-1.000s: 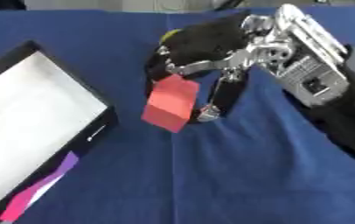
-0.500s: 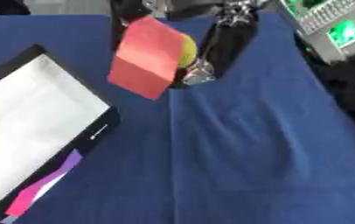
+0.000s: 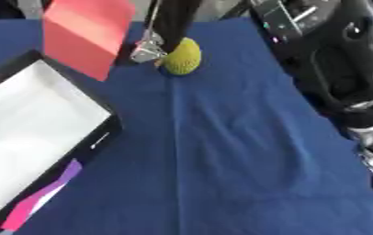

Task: Pick up objects on the table and place them in the box.

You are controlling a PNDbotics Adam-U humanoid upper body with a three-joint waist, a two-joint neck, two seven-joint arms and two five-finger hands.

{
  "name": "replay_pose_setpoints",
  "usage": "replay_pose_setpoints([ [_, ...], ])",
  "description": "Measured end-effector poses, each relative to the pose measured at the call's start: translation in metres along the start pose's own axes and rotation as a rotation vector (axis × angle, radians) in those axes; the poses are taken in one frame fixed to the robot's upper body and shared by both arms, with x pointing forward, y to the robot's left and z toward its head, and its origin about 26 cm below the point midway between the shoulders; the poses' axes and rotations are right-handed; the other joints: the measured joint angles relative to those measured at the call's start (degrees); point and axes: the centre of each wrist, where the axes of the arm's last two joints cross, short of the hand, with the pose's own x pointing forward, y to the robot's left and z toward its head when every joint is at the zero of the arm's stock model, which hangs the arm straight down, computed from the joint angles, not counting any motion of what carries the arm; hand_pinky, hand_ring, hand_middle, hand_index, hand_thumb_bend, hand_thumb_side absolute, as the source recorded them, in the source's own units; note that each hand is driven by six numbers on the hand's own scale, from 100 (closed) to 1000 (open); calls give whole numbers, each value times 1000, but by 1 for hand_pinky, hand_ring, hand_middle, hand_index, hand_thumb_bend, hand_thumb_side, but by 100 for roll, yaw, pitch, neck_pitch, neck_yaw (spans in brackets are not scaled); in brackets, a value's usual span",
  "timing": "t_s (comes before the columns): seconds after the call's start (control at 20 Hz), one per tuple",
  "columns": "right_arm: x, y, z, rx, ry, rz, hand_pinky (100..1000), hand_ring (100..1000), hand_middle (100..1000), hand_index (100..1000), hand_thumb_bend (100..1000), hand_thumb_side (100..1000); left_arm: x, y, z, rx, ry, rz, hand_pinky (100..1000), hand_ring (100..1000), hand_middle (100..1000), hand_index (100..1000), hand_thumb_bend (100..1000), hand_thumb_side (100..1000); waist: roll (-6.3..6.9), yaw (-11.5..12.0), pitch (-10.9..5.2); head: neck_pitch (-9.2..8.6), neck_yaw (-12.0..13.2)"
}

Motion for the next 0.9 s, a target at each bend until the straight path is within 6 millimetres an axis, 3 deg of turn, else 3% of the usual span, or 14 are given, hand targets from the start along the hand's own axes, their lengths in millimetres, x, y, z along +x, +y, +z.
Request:
replay_pose_setpoints([
  [0.25, -8, 3, -8, -51, 68, -70, 841, 689, 573, 648, 181, 100, -7, -8, -2, -23, 32, 13, 817, 810, 783, 883, 711, 646, -51, 164, -42, 0, -133],
  [0.6, -2, 16, -30, -106, 136, -106, 838, 688, 572, 648, 173, 100, -14, -12, -3, -33, 53, 18, 818, 810, 782, 883, 710, 645, -90, 231, -44, -4, -152],
  [0.9, -4, 30, -43, -112, 173, -134, 836, 680, 567, 645, 128, 100, -15, -16, -5, -32, 58, 35, 818, 809, 779, 882, 710, 645, -105, 400, -44, -8, -343],
])
